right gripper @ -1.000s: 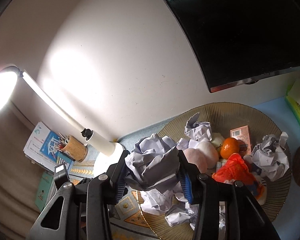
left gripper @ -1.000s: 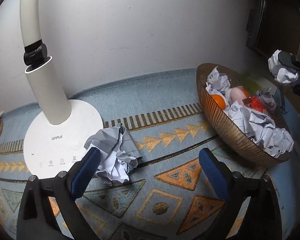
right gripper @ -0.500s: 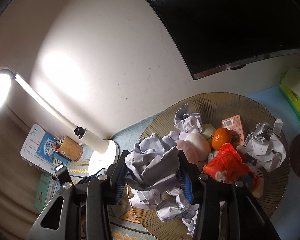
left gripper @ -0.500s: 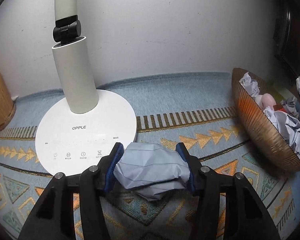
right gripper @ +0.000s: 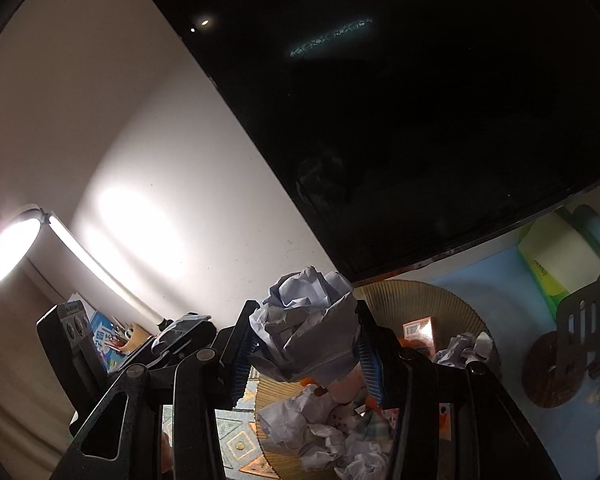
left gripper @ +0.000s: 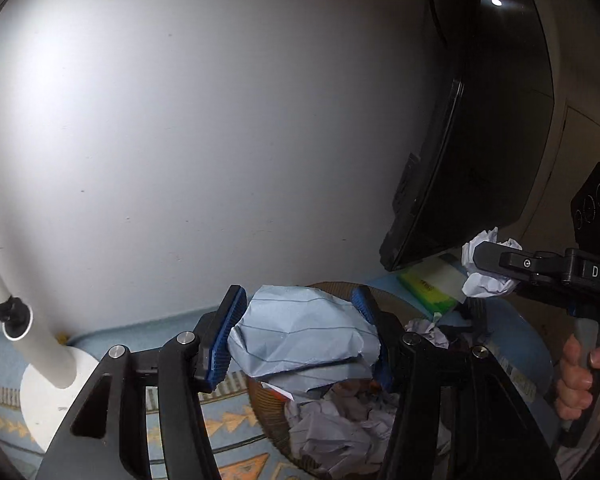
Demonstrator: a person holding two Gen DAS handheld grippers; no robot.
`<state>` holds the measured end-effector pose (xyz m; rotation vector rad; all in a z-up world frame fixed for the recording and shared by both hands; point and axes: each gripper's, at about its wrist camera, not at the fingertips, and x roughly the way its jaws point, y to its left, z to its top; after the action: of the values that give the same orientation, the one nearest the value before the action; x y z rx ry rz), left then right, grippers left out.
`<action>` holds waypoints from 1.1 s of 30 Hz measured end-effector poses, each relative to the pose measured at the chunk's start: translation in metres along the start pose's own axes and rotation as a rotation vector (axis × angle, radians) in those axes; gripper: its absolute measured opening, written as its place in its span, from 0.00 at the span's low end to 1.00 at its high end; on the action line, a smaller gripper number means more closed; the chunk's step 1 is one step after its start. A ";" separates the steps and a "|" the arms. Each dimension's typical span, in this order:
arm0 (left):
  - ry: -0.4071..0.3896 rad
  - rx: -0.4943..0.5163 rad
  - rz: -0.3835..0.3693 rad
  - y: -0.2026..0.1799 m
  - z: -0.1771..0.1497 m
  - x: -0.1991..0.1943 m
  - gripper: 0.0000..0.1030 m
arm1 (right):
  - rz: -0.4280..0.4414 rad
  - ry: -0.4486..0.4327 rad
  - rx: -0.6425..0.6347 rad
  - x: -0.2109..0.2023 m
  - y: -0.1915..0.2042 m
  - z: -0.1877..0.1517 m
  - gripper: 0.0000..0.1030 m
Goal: Organize objects
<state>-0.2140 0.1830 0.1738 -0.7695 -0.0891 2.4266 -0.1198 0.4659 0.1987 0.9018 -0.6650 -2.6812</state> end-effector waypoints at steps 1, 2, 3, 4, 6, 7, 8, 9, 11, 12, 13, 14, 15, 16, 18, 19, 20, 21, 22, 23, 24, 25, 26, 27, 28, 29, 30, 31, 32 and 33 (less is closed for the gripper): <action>0.014 -0.009 -0.009 -0.003 -0.002 0.009 0.51 | -0.007 0.010 -0.001 0.004 -0.003 0.001 0.44; 0.027 -0.016 -0.012 -0.004 -0.005 0.017 0.52 | -0.019 0.023 -0.001 0.009 -0.006 0.000 0.44; 0.038 -0.019 -0.012 -0.005 -0.009 0.025 0.53 | -0.033 0.037 -0.002 0.015 -0.009 -0.001 0.44; 0.048 -0.017 -0.008 -0.006 -0.014 0.032 0.54 | -0.046 0.054 0.000 0.022 -0.012 -0.003 0.44; 0.068 -0.009 -0.003 -0.006 -0.023 0.044 0.71 | -0.050 0.078 0.009 0.036 -0.020 -0.008 0.54; 0.103 -0.013 -0.002 -0.004 -0.027 0.052 0.86 | -0.064 0.088 0.015 0.042 -0.024 -0.010 0.62; 0.130 -0.015 0.005 -0.003 -0.031 0.057 1.00 | -0.085 0.095 0.027 0.047 -0.029 -0.011 0.82; 0.134 -0.010 0.016 -0.002 -0.034 0.057 1.00 | -0.102 0.119 0.042 0.053 -0.035 -0.012 0.99; 0.104 0.003 0.057 -0.001 -0.037 0.048 1.00 | -0.105 0.130 0.071 0.054 -0.043 -0.014 1.00; 0.098 0.005 0.072 0.001 -0.037 0.043 1.00 | -0.109 0.115 0.083 0.050 -0.045 -0.016 1.00; 0.092 0.002 0.084 0.003 -0.037 0.036 1.00 | -0.114 0.098 0.094 0.044 -0.047 -0.017 1.00; 0.088 -0.003 0.099 0.005 -0.037 0.031 1.00 | -0.116 0.082 0.109 0.038 -0.048 -0.017 1.00; 0.085 -0.006 0.117 0.007 -0.036 0.024 1.00 | -0.115 0.069 0.129 0.031 -0.049 -0.018 1.00; 0.080 -0.007 0.136 0.010 -0.036 0.014 1.00 | -0.109 0.058 0.152 0.024 -0.050 -0.018 1.00; 0.067 -0.010 0.181 0.016 -0.036 -0.008 1.00 | -0.090 0.037 0.197 0.007 -0.046 -0.020 1.00; 0.062 -0.015 0.201 0.020 -0.037 -0.021 1.00 | -0.085 0.028 0.214 -0.001 -0.043 -0.022 1.00; 0.059 -0.021 0.215 0.024 -0.039 -0.034 1.00 | -0.082 0.020 0.226 -0.010 -0.038 -0.025 1.00; 0.057 -0.027 0.224 0.023 -0.037 -0.040 1.00 | -0.074 0.013 0.231 -0.018 -0.032 -0.027 1.00; 0.055 -0.032 0.236 0.026 -0.037 -0.052 1.00 | -0.060 0.007 0.226 -0.025 -0.026 -0.031 1.00; 0.057 -0.036 0.257 0.030 -0.041 -0.066 1.00 | -0.048 0.003 0.216 -0.032 -0.018 -0.037 1.00; 0.063 -0.041 0.290 0.032 -0.045 -0.087 1.00 | -0.042 -0.002 0.207 -0.040 -0.008 -0.045 1.00; 0.075 -0.049 0.330 0.037 -0.052 -0.100 1.00 | -0.038 -0.006 0.198 -0.046 0.002 -0.055 1.00; 0.091 -0.061 0.365 0.043 -0.060 -0.113 1.00 | -0.034 -0.004 0.189 -0.047 0.013 -0.067 1.00; 0.108 -0.079 0.390 0.048 -0.068 -0.123 1.00 | -0.032 -0.003 0.181 -0.049 0.024 -0.078 1.00; 0.118 -0.102 0.402 0.059 -0.076 -0.139 1.00 | -0.039 -0.001 0.173 -0.048 0.034 -0.090 1.00; 0.123 -0.125 0.397 0.071 -0.084 -0.158 1.00 | -0.056 0.002 0.162 -0.047 0.045 -0.102 1.00; 0.129 -0.148 0.391 0.081 -0.096 -0.170 1.00 | -0.078 0.007 0.150 -0.045 0.054 -0.114 1.00; 0.138 -0.167 0.398 0.088 -0.108 -0.178 1.00 | -0.096 0.015 0.133 -0.042 0.063 -0.127 1.00; 0.148 -0.176 0.417 0.094 -0.120 -0.186 1.00 | -0.113 0.030 0.111 -0.038 0.072 -0.140 1.00; 0.160 -0.176 0.441 0.100 -0.132 -0.191 1.00 | -0.125 0.053 0.083 -0.032 0.079 -0.154 1.00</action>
<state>-0.0675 -0.0194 0.1380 -1.1629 -0.0778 2.7827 0.0065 0.3554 0.1447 1.0655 -0.7354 -2.7455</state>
